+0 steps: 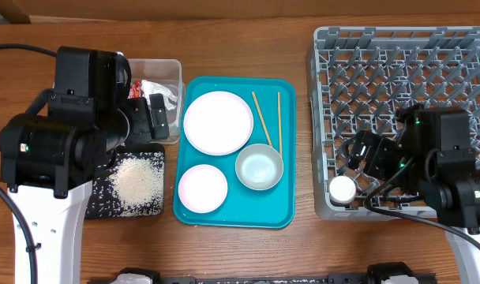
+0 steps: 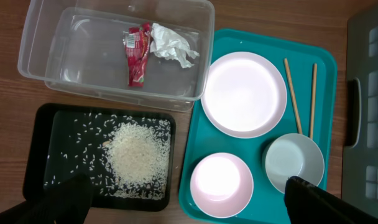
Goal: Sort waste into correct bins and load items into the dishwasher
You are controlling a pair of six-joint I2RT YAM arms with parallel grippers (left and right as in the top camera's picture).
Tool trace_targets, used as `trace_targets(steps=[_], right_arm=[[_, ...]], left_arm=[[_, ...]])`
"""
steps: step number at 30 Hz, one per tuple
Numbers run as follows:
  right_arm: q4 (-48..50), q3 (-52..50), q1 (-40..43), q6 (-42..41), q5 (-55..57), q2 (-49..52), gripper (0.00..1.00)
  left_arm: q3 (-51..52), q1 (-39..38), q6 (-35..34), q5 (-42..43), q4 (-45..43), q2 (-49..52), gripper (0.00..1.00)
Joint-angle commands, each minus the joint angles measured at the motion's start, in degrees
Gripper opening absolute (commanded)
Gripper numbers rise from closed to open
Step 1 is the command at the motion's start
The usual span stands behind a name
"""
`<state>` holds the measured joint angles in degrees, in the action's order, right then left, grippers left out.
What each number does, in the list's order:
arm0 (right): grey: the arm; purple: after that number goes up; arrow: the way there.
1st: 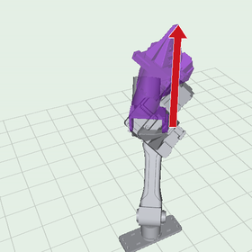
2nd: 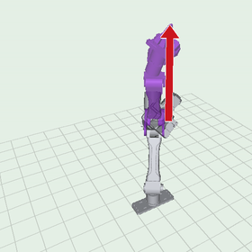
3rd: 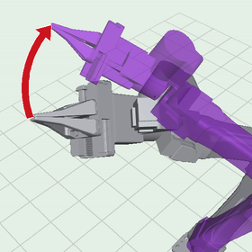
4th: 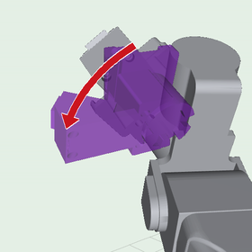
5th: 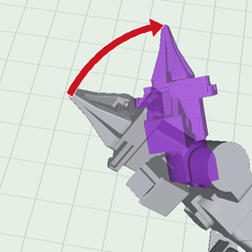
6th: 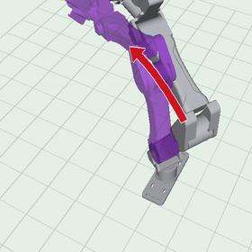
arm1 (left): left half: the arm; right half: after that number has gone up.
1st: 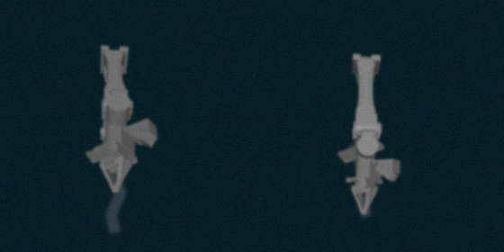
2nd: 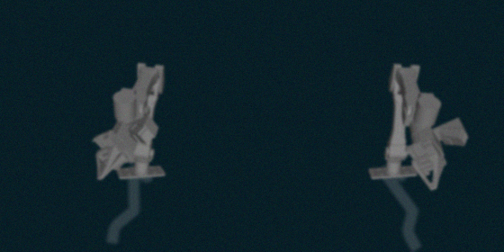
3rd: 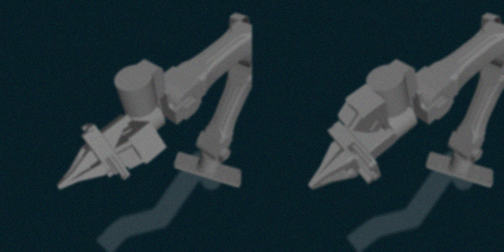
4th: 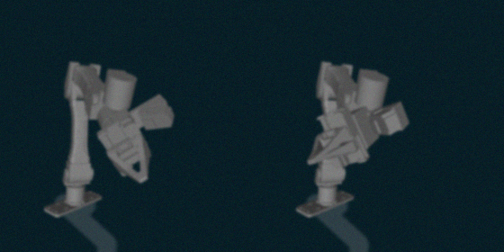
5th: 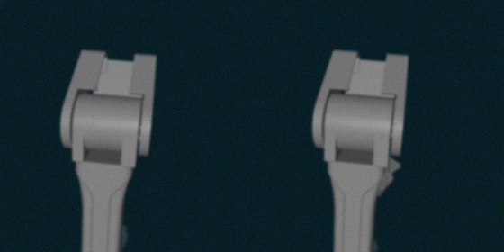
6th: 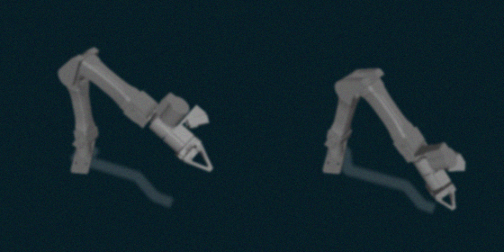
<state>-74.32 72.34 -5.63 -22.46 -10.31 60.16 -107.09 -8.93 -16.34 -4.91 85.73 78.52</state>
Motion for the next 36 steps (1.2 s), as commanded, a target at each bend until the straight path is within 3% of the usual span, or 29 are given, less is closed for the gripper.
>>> trace_targets(steps=[1,4,8,16,31,36], right_arm=[[0.3,1.0,0.1,0.1,-0.2,-0.2,1.00],[0.3,1.0,0.1,0.1,-0.2,-0.2,1.00],[0.3,1.0,0.1,0.1,-0.3,-0.2,1.00],[0.3,1.0,0.1,0.1,-0.2,-0.2,1.00],[0.3,1.0,0.1,0.1,-0.3,-0.2,1.00],[0.3,1.0,0.1,0.1,-0.3,-0.2,1.00]], left_arm=[[-0.3,-1.0,-0.3,0.0,-0.1,-2.1,1.00],[1.0,-1.3,0.8,-3.8,-4.3,-6.5,1.00],[10.2,-1.3,8.0,-3.0,-20.8,-14.9,1.00],[41.8,-0.4,19.0,-2.1,-44.3,-36.6,1.00],[89.4,2.6,18.9,5.6,-75.4,-70.9,1.00],[97.7,2.6,18.9,7.5,-77.2,-77.4,1.00]])
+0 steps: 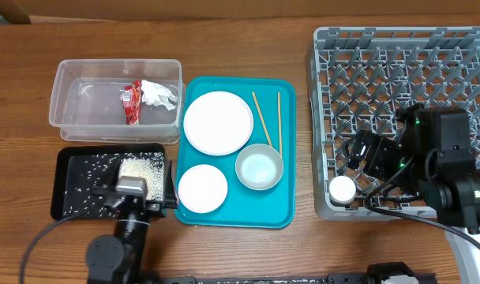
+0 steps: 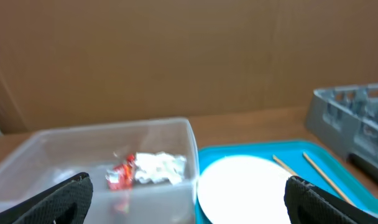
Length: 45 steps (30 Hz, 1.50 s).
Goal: Sort waste into correct bins and load items into the dishwasher
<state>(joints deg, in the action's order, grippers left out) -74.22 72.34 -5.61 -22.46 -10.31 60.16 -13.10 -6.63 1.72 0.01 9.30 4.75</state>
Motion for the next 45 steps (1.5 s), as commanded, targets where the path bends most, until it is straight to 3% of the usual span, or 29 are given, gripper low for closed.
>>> trace_targets(steps=[1,7,27,33,35,39,45], right_arm=[[0.2,1.0,0.1,0.1,-0.3,-0.2,1.00],[0.2,1.0,0.1,0.1,-0.2,-0.2,1.00],[0.3,1.0,0.1,0.1,0.7,-0.2,1.00],[8.6,1.0,0.1,-4.8,-2.9,-0.2,1.00],[10.8,0.9,-0.2,-4.8,-9.6,0.1,1.00],[10.8,-0.5,-7.2,-4.8,-14.9,2.6,1.00],[13.0,-3.9,-25.5,-11.3,3.5,11.3,0.99]], left_arm=[[5.1,0.3,0.8,2.8,-0.9,-4.8,1.00],[12.2,0.3,0.6,7.7,-7.0,-4.6,1.00],[12.9,0.3,0.8,6.9,-5.5,-4.5,1.00],[12.9,0.3,0.8,6.9,-5.5,-4.5,1.00],[12.9,0.3,0.8,6.9,-5.5,-4.5,1.00],[12.9,0.3,0.8,6.9,-5.5,-4.5,1.00],[12.9,0.3,0.8,6.9,-5.5,-4.5,1.00]])
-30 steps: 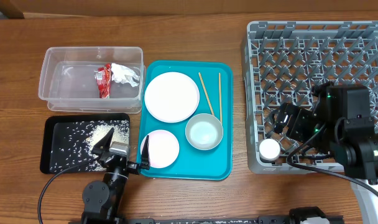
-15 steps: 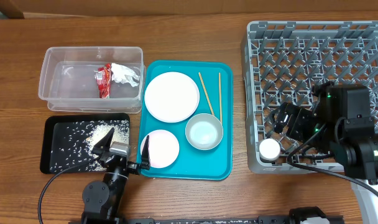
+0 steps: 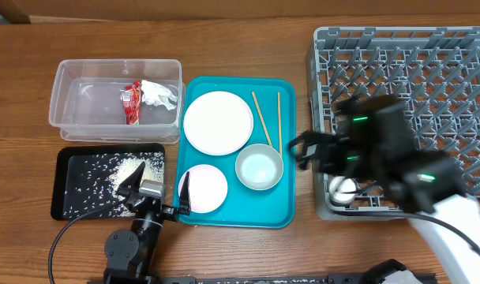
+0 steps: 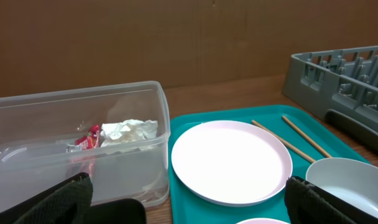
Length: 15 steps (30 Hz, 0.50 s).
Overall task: Sort waste into correct bins and load items into the dishwasher
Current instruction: 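Reach the right gripper to the white bowl and grasp its rim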
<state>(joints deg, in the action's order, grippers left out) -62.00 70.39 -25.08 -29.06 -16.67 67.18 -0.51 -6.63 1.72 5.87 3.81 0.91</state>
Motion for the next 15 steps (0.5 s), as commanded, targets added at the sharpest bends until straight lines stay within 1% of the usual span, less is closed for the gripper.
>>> trace_targets(steps=[1,4,6,7,11,15], right_arm=[[1.2,-2.0,-7.9,-6.0,12.9,6.7,0.99],[3.2,-2.0,-10.0,-7.0,16.2,12.9,0.98],[4.7,-2.0,-10.3,-6.9,16.9,17.2,0.95],[5.6,-2.0,-10.3,-7.0,18.2,21.2,0.94],[8.6,-2.0,-9.8,-6.2,19.6,30.3,0.84],[10.6,-2.0,-8.9,-3.1,18.2,35.7,0.71]], left_arm=[[0.3,0.3,0.8,1.0,0.0,-0.7,1.00],[0.3,0.3,0.8,1.0,0.0,-0.7,1.00],[0.3,0.3,0.8,1.0,0.0,-0.7,1.00],[0.3,0.3,0.8,1.0,0.0,-0.7,1.00],[0.3,0.3,0.8,1.0,0.0,-0.7,1.00],[0.3,0.3,0.8,1.0,0.0,-0.7,1.00]])
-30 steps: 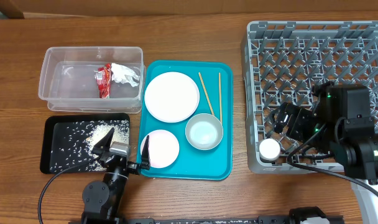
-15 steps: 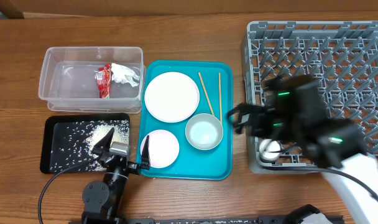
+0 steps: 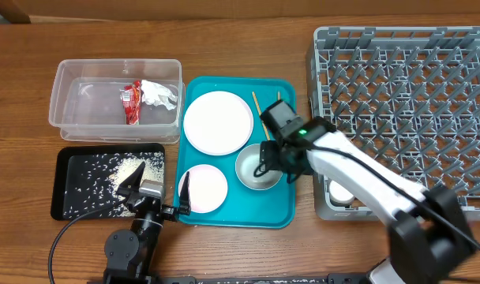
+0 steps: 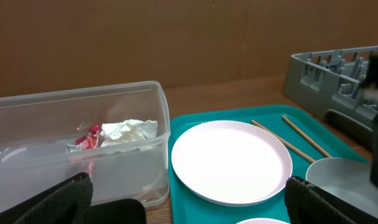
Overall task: Sort waste into correct bins and load items into the dishwasher
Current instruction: 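Reach the right gripper to the white bowl and grasp its rim, then lift the white bowl and place it upright in the dish rack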
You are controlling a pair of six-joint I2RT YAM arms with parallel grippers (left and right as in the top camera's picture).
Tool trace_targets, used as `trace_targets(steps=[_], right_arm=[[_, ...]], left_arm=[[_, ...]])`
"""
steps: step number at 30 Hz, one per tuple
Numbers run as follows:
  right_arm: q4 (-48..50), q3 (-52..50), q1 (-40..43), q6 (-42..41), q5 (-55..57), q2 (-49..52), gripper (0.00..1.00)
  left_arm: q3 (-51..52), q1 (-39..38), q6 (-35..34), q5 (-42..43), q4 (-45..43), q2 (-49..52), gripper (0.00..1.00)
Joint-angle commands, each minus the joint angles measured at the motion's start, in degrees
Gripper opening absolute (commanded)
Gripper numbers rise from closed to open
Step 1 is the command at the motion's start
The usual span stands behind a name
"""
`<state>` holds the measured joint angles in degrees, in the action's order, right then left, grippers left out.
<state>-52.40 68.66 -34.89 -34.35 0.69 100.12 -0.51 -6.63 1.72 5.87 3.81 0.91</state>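
Observation:
On the teal tray (image 3: 224, 214) lie a large white plate (image 3: 218, 122), a small white plate (image 3: 202, 189), a grey-blue bowl (image 3: 252, 172) and two chopsticks (image 3: 264, 117). My right gripper (image 3: 273, 160) hangs over the bowl's right rim; whether its jaws are open or shut does not show. The left wrist view catches it as a dark blur above the bowl (image 4: 335, 177). My left gripper (image 3: 159, 189) rests low at the table's front, open and holding nothing, looking across the plate (image 4: 231, 162).
The grey dish rack (image 3: 406, 79) fills the right side, with a white cup (image 3: 340, 191) in its front left corner. A clear bin (image 3: 82, 95) holds a red wrapper (image 3: 130, 102) and crumpled tissue (image 3: 159, 93). A black tray (image 3: 74, 201) holds spilled rice.
My right arm has moved left from the rack's front left corner to the tray, and its gripper is now at the grey-blue bowl. The left arm has not moved.
First my left arm was high over the two bins, and the right gripper was in the rack beside the white cup. Then the left arm sat low at the table's front, open. Later the right arm was at the rack's left edge, and now it is over the bowl.

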Motion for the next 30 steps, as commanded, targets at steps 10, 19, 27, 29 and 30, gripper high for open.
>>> trace_targets(steps=[10,19,27,29,30], right_arm=[[-2.7,1.1,2.5,2.8,0.2,1.0,0.04],[-5.0,3.4,3.6,5.6,20.2,-21.9,0.04],[-7.5,3.3,9.8,5.6,54.3,-30.1,0.04],[-7.7,2.8,13.0,5.6,56.7,-29.2,0.04],[-7.5,2.6,15.1,5.6,57.8,-28.3,0.04]], left_arm=[[0.3,0.3,0.8,1.0,0.0,-0.7,1.00],[0.3,0.3,0.8,1.0,0.0,-0.7,1.00],[0.3,0.3,0.8,1.0,0.0,-0.7,1.00],[0.3,0.3,0.8,1.0,0.0,-0.7,1.00],[0.3,0.3,0.8,1.0,0.0,-0.7,1.00]])
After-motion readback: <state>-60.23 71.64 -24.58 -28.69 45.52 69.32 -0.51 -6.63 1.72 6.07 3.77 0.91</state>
